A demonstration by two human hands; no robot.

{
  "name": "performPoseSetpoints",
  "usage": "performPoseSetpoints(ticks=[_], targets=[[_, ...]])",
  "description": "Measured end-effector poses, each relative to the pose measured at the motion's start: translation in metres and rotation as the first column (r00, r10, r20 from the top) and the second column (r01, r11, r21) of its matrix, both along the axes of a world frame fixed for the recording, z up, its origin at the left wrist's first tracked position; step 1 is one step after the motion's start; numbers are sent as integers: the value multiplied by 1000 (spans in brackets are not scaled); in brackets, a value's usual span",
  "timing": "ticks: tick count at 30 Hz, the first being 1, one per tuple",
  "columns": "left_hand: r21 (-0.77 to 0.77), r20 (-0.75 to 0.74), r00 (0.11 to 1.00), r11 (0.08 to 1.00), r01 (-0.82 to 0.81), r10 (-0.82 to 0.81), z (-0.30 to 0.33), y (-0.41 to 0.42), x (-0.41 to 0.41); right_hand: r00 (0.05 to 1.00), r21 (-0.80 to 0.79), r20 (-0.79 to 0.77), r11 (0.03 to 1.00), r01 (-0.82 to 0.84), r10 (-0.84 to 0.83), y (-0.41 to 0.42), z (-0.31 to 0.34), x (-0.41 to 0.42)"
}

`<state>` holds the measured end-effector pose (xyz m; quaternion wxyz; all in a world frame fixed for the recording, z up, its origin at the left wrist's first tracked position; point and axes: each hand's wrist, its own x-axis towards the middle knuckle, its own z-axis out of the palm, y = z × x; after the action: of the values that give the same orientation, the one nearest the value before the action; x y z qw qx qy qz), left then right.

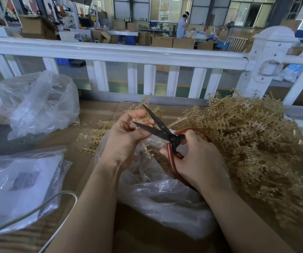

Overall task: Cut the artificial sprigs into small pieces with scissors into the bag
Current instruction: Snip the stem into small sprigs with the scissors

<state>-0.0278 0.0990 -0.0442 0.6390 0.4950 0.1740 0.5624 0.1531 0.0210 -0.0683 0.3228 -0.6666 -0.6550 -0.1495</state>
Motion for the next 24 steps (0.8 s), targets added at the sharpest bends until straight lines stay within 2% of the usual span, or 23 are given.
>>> performPoseSetpoints(ticks=[12, 24], targets=[[17, 28, 998, 999, 50, -50, -1, 1, 0, 1000, 5, 4, 1000, 11, -11, 2, -1, 2], [22, 55, 995, 996, 85, -86, -1, 1, 0, 998, -46, -69, 999, 0, -3, -1, -6, 3]])
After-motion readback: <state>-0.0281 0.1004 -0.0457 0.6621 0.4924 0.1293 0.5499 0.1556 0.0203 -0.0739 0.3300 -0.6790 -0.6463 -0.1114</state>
